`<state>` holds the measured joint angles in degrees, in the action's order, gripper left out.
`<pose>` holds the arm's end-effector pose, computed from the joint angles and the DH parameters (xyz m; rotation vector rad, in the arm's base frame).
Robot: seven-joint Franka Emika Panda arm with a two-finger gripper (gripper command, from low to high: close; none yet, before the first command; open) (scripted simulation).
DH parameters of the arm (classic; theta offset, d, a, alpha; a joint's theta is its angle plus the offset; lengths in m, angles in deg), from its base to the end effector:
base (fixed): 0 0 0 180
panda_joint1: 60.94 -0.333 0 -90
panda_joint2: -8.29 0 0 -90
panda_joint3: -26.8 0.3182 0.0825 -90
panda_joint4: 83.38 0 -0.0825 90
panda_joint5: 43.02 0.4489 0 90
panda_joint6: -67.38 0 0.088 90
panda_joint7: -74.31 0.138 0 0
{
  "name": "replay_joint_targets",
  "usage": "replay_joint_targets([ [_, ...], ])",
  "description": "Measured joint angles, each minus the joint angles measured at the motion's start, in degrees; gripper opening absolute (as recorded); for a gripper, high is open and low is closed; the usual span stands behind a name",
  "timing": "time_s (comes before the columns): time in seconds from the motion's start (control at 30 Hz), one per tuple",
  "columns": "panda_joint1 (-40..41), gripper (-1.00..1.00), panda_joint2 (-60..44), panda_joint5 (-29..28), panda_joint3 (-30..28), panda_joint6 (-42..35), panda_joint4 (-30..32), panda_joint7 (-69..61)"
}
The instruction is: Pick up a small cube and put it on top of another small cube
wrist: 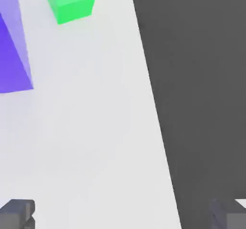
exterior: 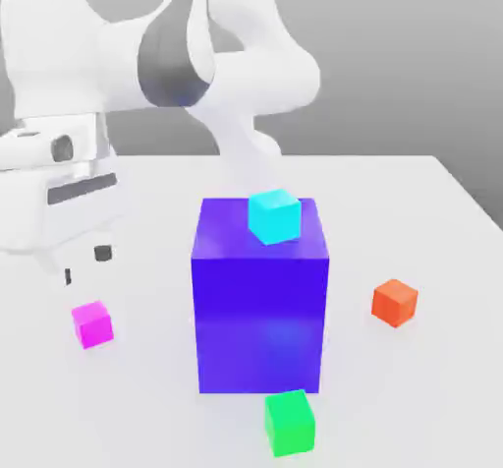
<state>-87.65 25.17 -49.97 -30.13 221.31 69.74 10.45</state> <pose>0.4266 -0.2051 0.2308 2.9202 1.0483 0.4096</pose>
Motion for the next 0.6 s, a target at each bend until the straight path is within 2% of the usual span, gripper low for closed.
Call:
replay_joint_targets([
  [0.43, -10.3, 0.0, -8.9, 0.2, -19.3, 6.1, 5.9, -31.5],
  [0.53, -15.8, 0.0, -11.1, 0.8, -26.8, 7.6, 7.2, -39.2],
  [0.6, -22.0, 0.0, -11.7, -1.7, -35.0, 8.4, 8.1, -42.3],
])
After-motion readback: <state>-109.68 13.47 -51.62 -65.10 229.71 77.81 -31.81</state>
